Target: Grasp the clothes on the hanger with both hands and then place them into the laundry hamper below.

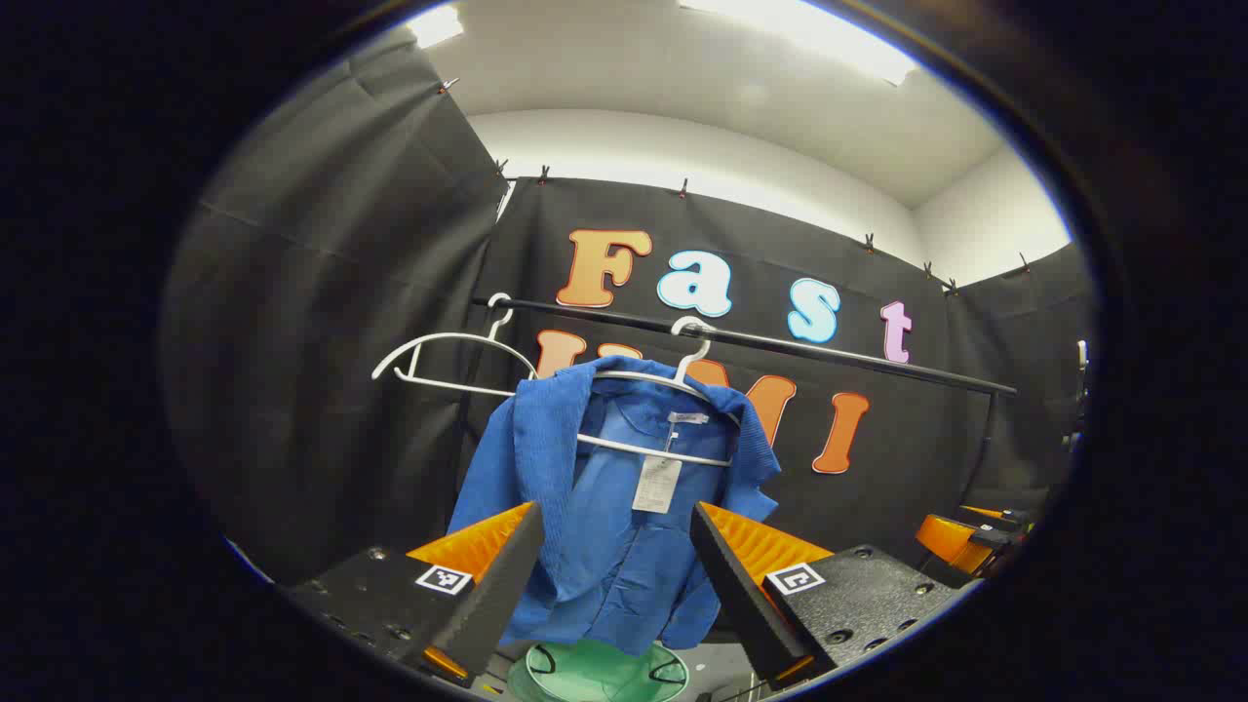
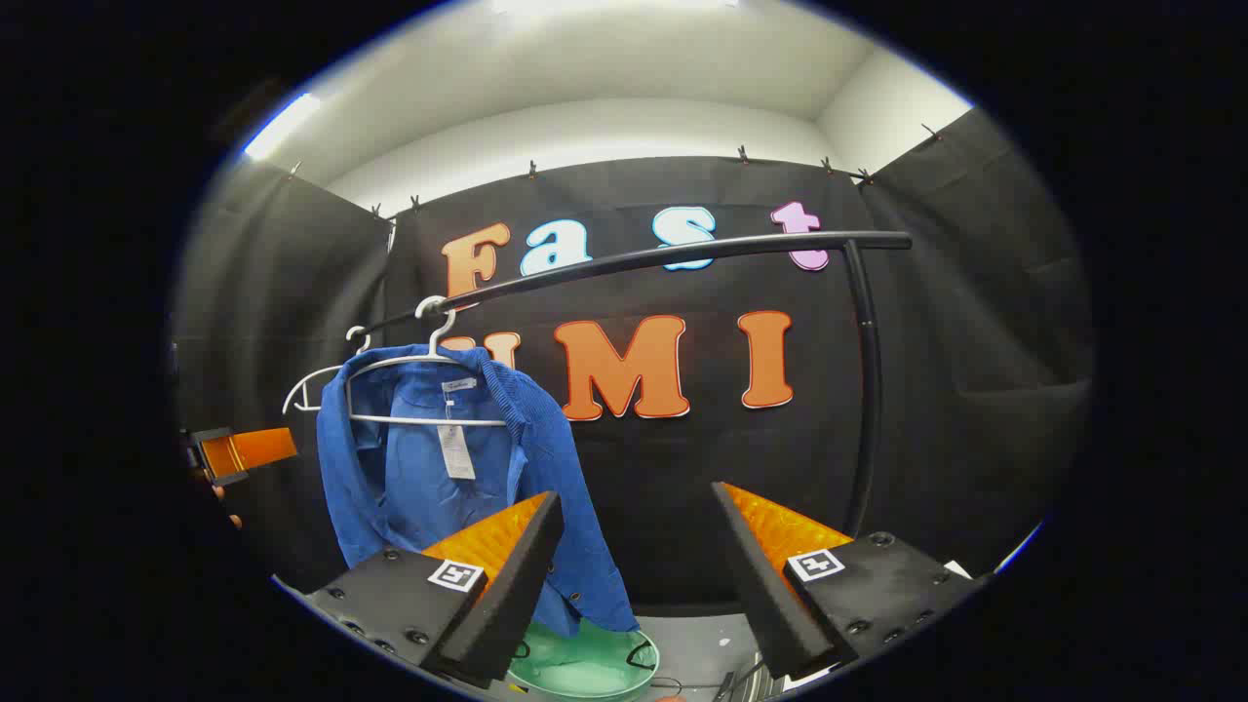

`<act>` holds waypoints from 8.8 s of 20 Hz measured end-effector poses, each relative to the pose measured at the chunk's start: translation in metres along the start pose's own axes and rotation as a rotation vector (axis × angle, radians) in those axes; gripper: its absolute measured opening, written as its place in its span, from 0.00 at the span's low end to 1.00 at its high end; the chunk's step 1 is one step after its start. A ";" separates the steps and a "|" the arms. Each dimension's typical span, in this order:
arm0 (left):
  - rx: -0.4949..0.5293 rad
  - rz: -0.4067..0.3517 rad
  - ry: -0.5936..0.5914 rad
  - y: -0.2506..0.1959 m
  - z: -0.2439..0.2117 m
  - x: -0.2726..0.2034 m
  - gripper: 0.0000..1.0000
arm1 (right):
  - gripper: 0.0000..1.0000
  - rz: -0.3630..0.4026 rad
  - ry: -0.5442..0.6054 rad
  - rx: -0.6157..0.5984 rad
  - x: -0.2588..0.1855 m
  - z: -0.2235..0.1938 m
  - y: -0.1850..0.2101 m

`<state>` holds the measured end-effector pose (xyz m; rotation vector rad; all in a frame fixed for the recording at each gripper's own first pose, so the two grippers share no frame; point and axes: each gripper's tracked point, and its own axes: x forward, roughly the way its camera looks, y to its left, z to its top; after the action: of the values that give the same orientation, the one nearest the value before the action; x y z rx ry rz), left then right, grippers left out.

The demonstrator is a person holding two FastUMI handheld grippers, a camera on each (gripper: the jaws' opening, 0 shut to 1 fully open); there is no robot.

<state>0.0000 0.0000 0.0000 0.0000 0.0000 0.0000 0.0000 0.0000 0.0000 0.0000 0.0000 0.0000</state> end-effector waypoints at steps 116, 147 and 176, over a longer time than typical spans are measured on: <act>0.232 -0.025 -0.047 0.195 0.117 0.216 0.00 | 0.07 0.226 -0.043 0.697 0.318 -0.005 0.040; 0.150 -0.117 0.232 0.179 -0.054 0.162 0.00 | 0.08 0.074 0.179 0.329 0.237 -0.111 0.049; 0.161 -0.351 0.590 0.019 -0.239 0.151 0.00 | 0.08 -0.018 0.382 0.258 0.178 -0.219 0.035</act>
<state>0.1509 0.0189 -0.2388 0.1612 0.5896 -0.3513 0.1785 0.0345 -0.2195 0.2583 0.3822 -0.0184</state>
